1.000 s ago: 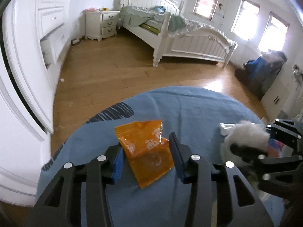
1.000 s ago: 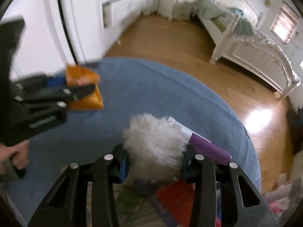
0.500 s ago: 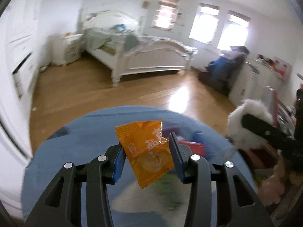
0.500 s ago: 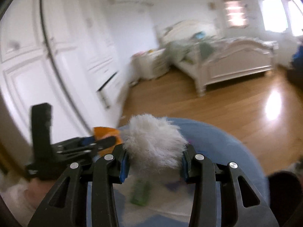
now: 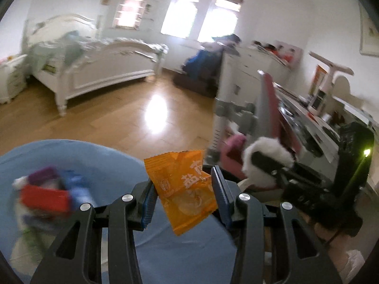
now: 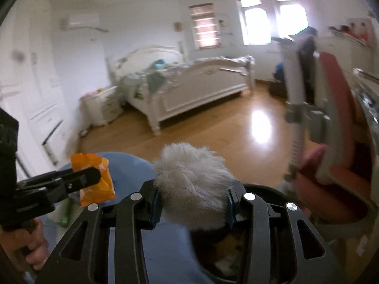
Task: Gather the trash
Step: 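Carry the orange packet and fluffy ball over the black bin and open both tools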
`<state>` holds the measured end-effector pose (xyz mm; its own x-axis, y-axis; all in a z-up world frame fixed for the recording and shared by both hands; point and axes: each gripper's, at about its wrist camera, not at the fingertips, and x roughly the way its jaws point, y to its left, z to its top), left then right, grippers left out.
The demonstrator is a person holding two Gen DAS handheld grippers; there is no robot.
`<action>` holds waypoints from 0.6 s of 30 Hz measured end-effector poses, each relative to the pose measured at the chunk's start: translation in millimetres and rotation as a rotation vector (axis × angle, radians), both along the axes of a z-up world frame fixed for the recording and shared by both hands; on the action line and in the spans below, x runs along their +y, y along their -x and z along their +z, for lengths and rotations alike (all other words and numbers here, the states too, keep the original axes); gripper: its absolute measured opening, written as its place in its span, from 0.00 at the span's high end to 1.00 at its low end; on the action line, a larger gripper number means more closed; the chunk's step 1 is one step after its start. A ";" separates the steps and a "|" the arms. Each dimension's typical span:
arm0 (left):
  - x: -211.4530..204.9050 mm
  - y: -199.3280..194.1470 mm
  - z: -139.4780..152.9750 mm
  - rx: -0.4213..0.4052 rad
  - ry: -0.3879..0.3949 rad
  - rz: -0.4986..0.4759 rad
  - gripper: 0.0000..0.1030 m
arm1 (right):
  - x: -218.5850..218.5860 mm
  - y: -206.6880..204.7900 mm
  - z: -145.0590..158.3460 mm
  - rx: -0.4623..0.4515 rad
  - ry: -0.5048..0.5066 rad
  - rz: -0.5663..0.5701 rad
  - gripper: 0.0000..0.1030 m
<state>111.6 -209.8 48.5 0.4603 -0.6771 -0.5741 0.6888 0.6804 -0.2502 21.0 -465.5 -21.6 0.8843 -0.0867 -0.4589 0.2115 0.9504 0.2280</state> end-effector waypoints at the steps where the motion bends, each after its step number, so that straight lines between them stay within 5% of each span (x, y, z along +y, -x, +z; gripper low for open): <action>1: -14.7 1.0 -2.7 0.014 -0.006 -0.025 0.58 | -8.8 2.2 -6.9 0.010 0.000 -0.021 0.60; 8: -71.5 2.9 -22.5 0.023 -0.069 -0.116 0.57 | -46.8 -1.0 -52.4 0.069 -0.026 -0.092 0.60; 18: -99.0 1.7 -46.5 0.036 -0.152 -0.172 0.57 | -73.7 -7.0 -81.3 0.110 -0.057 -0.120 0.60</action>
